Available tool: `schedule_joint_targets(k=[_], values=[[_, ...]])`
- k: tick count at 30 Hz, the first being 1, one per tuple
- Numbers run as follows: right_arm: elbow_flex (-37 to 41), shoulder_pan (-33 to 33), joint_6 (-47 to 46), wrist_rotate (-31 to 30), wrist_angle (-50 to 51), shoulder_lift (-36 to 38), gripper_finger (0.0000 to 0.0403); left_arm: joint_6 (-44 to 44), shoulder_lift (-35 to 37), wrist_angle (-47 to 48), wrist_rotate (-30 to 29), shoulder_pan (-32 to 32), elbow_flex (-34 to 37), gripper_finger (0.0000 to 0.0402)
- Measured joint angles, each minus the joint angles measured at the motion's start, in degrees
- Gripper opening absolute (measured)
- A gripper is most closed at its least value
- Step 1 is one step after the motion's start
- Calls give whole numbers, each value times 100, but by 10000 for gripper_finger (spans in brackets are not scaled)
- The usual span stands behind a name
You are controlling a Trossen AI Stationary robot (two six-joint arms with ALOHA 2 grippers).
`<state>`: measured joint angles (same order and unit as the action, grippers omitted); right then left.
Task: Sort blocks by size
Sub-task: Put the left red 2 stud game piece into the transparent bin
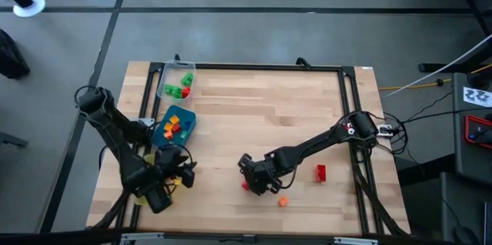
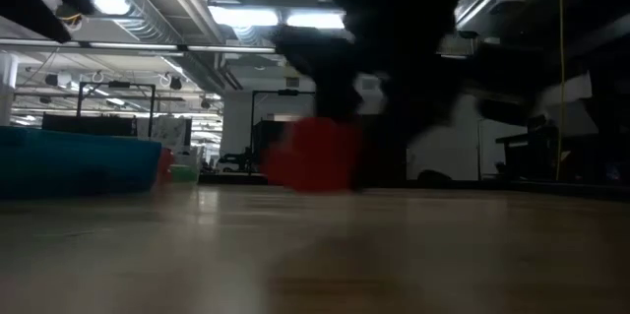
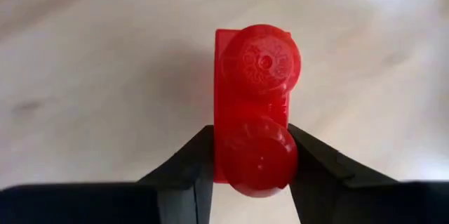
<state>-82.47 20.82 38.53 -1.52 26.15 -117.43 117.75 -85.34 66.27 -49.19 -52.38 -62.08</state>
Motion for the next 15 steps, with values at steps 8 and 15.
schedule_joint_targets(k=[8,15], values=[[-825,2,603,-2141,39,0,161,-348,-43,-656,-119,568,0,190],[-1479,2,1309,-3650,33,4,142,-1973,-34,-1868,-181,1046,0,190]])
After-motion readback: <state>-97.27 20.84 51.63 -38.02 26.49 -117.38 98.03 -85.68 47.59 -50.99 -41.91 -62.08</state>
